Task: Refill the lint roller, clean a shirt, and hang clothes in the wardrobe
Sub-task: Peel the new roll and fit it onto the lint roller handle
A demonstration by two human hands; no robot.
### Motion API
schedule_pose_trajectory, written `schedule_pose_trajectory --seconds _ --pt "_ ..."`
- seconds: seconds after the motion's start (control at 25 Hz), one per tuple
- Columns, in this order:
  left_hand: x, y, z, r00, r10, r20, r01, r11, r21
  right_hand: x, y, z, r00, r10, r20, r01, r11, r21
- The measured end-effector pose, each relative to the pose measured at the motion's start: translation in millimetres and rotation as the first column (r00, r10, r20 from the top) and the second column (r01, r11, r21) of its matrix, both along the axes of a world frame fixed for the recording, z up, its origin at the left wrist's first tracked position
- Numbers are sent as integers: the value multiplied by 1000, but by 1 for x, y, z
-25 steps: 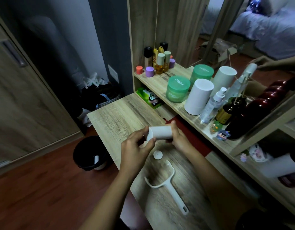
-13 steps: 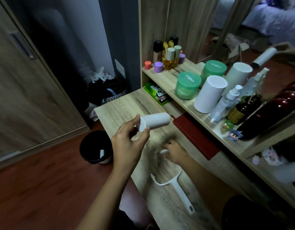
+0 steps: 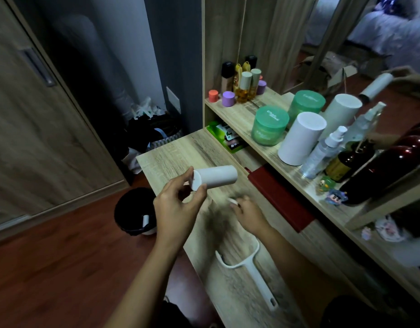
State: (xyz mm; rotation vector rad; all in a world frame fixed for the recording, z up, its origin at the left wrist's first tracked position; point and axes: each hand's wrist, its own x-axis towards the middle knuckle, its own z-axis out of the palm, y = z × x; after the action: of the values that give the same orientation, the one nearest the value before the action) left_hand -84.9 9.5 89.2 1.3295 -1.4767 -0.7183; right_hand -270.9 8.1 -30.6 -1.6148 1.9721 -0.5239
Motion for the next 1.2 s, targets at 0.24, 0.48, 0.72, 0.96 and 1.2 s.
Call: schedule_pose_trajectory --seconds 0.24,0.48,0.72,0.96,1.2 --pt "30 -24 -29 920 149 -363 11 915 404 4 22 47 698 -130 704 257 963 -76" --pt "19 -16 -32 793 213 -571 189 804 563 6 34 75 359 -103 928 222 975 22" --pt "12 -8 -28 785 93 -613 317 789 526 7 41 79 279 -101 955 158 986 58" --pt "6 1 -28 769 96 -632 323 795 513 9 43 75 255 -49 966 226 974 -11" --pt "4 7 -28 721 177 -670 309 783 540 20 56 74 443 -86 893 303 951 -58"
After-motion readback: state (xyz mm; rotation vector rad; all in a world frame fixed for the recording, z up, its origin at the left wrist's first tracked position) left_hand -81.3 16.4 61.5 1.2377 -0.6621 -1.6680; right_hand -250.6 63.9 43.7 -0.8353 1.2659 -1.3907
